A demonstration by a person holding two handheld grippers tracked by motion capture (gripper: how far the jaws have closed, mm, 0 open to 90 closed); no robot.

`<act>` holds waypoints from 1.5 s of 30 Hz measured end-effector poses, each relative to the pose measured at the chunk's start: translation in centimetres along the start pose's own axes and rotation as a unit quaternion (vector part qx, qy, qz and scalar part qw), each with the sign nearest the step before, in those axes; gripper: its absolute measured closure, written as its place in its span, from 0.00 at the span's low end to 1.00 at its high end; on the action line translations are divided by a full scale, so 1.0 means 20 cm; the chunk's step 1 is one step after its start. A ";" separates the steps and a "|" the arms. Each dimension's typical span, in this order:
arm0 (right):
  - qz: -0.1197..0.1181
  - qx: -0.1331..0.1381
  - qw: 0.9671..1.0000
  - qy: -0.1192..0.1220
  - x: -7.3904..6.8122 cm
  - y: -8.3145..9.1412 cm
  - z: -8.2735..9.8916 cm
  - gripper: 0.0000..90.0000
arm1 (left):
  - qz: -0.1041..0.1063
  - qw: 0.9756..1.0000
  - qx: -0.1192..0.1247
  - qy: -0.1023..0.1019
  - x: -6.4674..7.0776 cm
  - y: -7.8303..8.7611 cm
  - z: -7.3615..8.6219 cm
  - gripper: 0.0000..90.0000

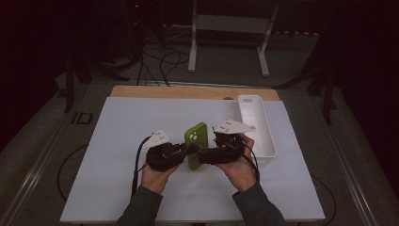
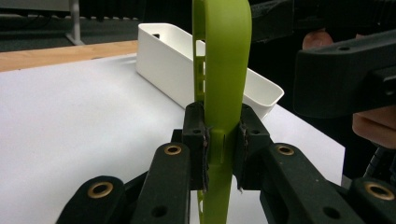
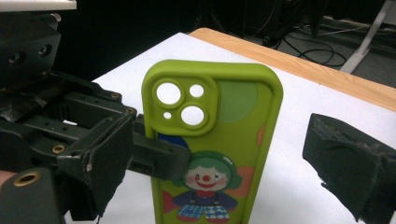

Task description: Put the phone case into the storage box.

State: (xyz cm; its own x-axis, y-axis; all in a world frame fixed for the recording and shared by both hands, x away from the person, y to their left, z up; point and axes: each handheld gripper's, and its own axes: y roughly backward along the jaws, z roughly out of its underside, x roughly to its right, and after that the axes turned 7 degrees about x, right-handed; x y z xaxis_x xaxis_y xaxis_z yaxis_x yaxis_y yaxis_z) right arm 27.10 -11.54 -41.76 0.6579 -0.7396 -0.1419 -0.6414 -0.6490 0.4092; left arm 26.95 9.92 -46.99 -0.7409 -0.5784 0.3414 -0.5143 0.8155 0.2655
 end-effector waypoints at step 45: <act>-0.001 -0.028 1.000 0.008 0.00 -0.05 -0.03 0.15 | 0.021 0.998 -0.004 -0.053 0.07 -0.02 0.01 0.87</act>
State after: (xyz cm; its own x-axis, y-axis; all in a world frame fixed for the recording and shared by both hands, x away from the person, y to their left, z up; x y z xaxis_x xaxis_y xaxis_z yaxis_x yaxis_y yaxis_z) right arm 28.07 -10.80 -41.72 0.6666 -0.7343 -0.1282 -0.6169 -0.6400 0.4580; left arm 26.14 8.74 -46.79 -0.8042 -0.5370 0.2547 -0.4780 0.8390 0.2599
